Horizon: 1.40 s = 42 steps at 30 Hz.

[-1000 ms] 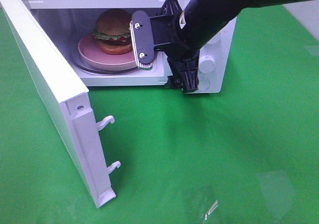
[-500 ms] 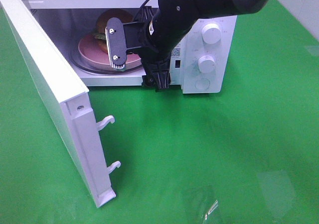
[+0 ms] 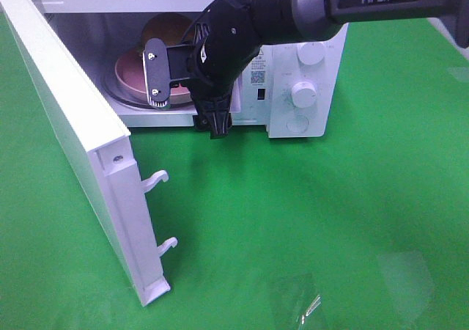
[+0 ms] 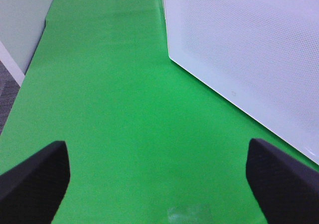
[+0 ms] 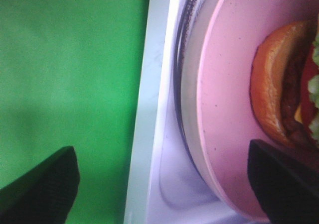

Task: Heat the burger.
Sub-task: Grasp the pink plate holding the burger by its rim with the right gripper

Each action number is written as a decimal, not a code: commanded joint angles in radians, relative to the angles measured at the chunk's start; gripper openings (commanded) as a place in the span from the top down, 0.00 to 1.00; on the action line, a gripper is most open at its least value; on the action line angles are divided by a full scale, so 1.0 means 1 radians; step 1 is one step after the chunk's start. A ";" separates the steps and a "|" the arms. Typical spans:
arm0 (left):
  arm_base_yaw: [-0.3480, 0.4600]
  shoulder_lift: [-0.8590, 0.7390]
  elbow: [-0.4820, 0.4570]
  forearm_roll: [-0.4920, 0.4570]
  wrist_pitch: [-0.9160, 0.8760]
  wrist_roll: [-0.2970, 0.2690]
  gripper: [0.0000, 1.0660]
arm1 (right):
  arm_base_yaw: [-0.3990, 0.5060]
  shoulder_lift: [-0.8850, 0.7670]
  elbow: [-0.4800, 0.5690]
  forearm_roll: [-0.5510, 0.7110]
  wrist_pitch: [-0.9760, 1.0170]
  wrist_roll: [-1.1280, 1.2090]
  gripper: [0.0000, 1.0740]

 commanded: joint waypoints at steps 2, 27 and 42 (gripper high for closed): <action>0.004 -0.018 0.001 -0.002 -0.014 -0.006 0.17 | -0.008 0.039 -0.050 0.011 0.005 0.002 0.17; 0.004 -0.018 0.001 0.005 -0.014 -0.006 0.17 | -0.058 0.165 -0.201 0.033 0.014 0.006 0.21; 0.004 -0.018 0.001 0.007 -0.014 -0.006 0.17 | -0.056 0.180 -0.223 0.057 0.060 0.021 0.89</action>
